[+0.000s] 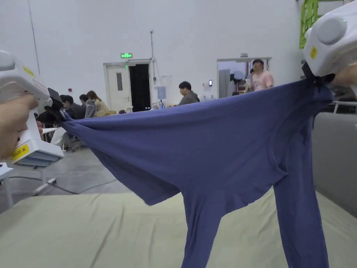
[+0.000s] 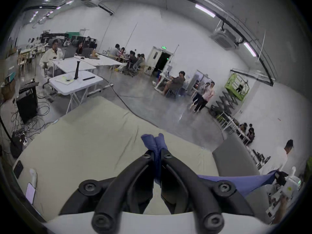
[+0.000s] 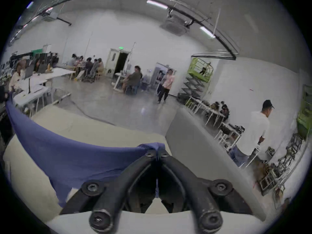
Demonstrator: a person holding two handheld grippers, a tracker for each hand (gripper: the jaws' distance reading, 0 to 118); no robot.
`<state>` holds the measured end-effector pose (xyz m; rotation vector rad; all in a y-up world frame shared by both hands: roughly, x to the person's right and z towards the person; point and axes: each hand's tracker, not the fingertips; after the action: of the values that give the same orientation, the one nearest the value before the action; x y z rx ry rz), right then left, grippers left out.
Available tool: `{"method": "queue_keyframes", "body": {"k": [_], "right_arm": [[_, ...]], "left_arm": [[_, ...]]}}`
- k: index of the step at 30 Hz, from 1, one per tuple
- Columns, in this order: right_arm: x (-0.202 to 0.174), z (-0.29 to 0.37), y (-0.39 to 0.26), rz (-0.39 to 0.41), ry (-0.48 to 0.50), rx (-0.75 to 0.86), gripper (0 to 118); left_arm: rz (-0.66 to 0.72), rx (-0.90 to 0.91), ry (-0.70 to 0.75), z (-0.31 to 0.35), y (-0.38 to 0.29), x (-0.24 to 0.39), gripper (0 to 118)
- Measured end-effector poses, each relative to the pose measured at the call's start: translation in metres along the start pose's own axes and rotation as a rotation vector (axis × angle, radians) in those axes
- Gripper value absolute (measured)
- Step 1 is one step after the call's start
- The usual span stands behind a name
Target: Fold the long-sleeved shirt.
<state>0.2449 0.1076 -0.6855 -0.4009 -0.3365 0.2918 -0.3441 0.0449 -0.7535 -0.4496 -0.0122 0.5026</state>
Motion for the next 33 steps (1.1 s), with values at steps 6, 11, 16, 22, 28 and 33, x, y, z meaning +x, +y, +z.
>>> {"method": "queue_keyframes", "body": {"k": [6, 11, 16, 22, 28, 33], "right_arm": [[0.007, 0.009, 0.05, -0.017, -0.011, 0.078, 0], [0.005, 0.0, 0.043, -0.017, -0.01, 0.079, 0], [-0.008, -0.038, -0.014, 0.044, 0.026, -0.032, 0], [-0.052, -0.113, -0.159, 0.085, 0.172, -0.208, 0], [-0.099, -0.14, -0.329, 0.117, 0.273, -0.461, 0], [-0.088, -0.112, -0.403, 0.093, 0.335, -0.525, 0]], "left_arm": [[-0.036, 0.074, 0.005, 0.011, 0.028, 0.032, 0], [-0.033, 0.071, -0.005, 0.003, 0.024, 0.034, 0], [-0.054, -0.002, 0.002, -0.05, 0.008, 0.009, 0], [-0.077, -0.241, 0.084, -0.11, -0.115, -0.046, 0], [-0.076, -0.448, 0.146, -0.133, -0.239, -0.106, 0], [-0.101, -0.517, 0.151, -0.098, -0.287, -0.138, 0]]}}
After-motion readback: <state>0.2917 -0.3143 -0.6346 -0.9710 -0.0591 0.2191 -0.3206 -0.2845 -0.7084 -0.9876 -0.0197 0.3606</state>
